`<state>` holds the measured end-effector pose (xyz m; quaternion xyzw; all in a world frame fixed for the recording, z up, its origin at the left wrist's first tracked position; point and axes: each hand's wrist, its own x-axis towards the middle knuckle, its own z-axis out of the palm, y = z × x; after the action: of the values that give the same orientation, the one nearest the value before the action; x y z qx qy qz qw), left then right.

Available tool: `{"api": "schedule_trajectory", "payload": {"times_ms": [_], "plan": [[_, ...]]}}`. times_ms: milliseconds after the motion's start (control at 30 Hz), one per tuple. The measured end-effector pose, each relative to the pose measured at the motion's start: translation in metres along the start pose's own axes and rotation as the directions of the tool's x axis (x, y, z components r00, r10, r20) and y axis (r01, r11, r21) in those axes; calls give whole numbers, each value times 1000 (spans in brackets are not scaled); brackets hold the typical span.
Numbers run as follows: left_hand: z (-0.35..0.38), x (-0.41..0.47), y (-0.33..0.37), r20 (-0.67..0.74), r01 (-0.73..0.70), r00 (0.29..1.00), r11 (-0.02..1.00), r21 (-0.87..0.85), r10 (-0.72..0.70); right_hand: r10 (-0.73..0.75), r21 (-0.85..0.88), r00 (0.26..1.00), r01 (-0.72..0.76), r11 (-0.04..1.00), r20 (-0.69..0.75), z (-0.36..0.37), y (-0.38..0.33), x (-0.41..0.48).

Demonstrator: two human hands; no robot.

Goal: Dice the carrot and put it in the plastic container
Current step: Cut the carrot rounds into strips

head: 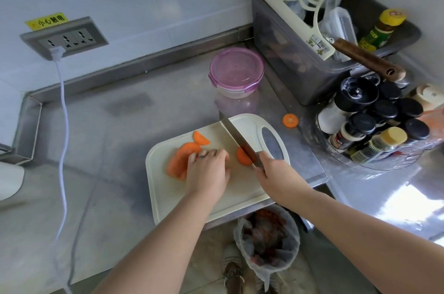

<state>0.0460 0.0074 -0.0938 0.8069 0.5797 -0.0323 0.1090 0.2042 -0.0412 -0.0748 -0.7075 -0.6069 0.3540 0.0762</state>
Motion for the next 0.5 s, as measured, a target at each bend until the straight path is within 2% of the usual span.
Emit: {"api": "schedule_trajectory", "payload": {"times_ms": [200, 233, 300, 367, 433, 500], "plan": [[-5, -16, -10, -27, -52, 998, 998, 47, 53, -3, -9, 999, 3, 1000, -36, -2, 3, -5], [-8, -15, -7, -56, -48, 997, 999, 1, 48, -1, -17, 999, 0, 1000, -42, -3, 4, -5], [-14, -7, 5, -61, 36, 997, 976, -216, -50, 4, -41, 999, -6, 999, -43, -3, 4, -6], [-15, 4, 19, 70, 197, 980, 886, -420, -185, 3, -65, 999, -5, 998, -38, -1, 4, -7], [-11, 12, 30, 189, 312, 950, 800, -513, -250, 8, -78, 999, -11, 997, -32, 3, 5, -8], [-8, 14, 35, 222, 361, 932, 730, -580, -285, 14, -77, 999, -16, 997, -31, 6, 4, -9]]}}
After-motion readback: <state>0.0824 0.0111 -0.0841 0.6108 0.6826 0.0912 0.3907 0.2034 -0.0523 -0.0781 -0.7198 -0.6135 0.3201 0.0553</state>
